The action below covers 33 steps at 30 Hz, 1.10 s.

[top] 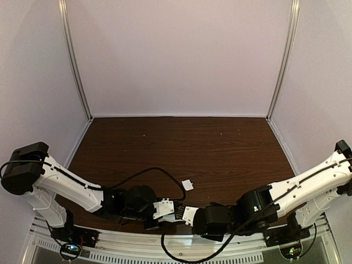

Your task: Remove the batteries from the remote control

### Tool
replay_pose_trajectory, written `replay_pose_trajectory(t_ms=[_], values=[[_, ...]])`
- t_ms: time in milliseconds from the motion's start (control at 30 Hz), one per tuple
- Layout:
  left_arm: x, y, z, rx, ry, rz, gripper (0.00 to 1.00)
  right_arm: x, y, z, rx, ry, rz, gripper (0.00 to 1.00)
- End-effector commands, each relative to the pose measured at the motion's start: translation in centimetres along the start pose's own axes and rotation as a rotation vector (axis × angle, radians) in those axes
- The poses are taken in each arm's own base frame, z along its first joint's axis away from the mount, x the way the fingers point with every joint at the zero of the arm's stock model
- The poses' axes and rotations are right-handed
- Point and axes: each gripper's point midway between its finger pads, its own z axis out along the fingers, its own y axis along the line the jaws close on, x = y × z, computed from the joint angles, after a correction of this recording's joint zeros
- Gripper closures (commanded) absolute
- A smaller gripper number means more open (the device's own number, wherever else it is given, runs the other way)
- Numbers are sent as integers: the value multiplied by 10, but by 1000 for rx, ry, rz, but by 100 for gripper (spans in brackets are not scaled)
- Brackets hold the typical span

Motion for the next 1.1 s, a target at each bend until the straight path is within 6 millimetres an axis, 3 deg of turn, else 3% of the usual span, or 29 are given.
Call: replay_pose_trajectory(t_ms=[0, 333, 600, 900, 1067], values=[[-52, 18, -2, -32, -165, -63, 100, 5, 17, 11, -39, -1, 27, 100], [-49, 26, 0, -34, -159, -105, 100, -9, 4, 12, 35, -115, 263, 100], [-48, 27, 1, -31, -155, -117, 100, -13, -18, 4, 99, -252, 516, 100], [-49, 27, 1, -30, -156, -119, 100, -23, -20, -5, -1, -437, 697, 100], [-48, 30, 1, -47, -150, -119, 100, -15, -31, -6, 57, -429, 746, 100]])
